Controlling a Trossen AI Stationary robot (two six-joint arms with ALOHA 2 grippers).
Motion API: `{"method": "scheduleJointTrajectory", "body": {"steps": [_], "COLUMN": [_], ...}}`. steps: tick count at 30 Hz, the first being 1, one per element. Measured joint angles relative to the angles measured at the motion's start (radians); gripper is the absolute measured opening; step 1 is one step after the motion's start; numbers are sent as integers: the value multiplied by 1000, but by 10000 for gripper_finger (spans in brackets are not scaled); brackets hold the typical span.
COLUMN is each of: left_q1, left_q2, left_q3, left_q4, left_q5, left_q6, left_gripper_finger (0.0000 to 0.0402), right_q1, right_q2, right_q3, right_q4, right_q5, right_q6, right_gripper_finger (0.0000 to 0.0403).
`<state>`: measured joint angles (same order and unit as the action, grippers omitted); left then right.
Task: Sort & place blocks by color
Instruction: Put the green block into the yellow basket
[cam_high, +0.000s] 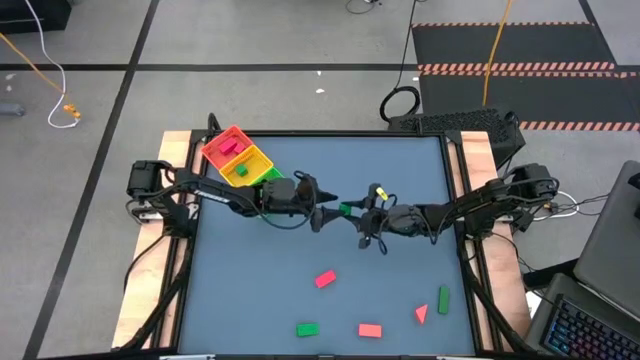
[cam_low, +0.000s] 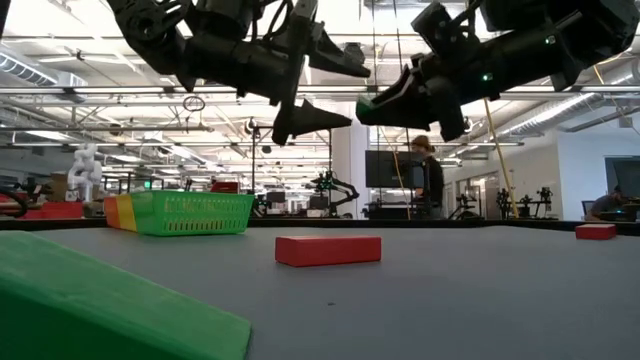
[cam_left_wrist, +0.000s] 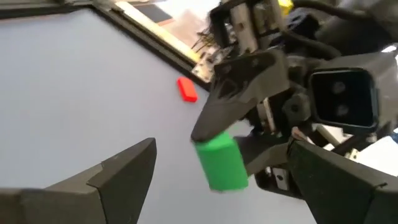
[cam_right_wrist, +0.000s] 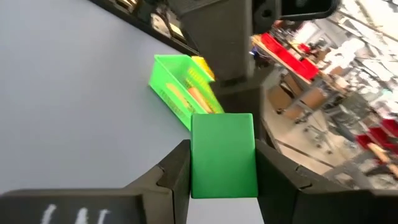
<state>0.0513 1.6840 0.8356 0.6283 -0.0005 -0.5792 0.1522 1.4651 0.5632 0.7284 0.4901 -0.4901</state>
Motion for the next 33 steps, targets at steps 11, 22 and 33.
{"method": "scheduleJointTrajectory", "body": {"steps": [11,22,33], "left_q1": [1,-1,1], "left_q2": [0,0,0], "left_q3": [0,0,0], "left_q4": [-12,5,-50], "left_q5": [-54,-53,-55], "left_q6": [-33,-25,20], "left_gripper_finger": [252,228,255], "right_q1": [-13,-21,-17], "right_q2": [0,14,145], "right_q3": [0,71,145], "right_q4": [7,10,-14], "right_q5": [34,4,47], "right_q6": [-26,-102,-137], "right_gripper_finger": [125,125,125]}}
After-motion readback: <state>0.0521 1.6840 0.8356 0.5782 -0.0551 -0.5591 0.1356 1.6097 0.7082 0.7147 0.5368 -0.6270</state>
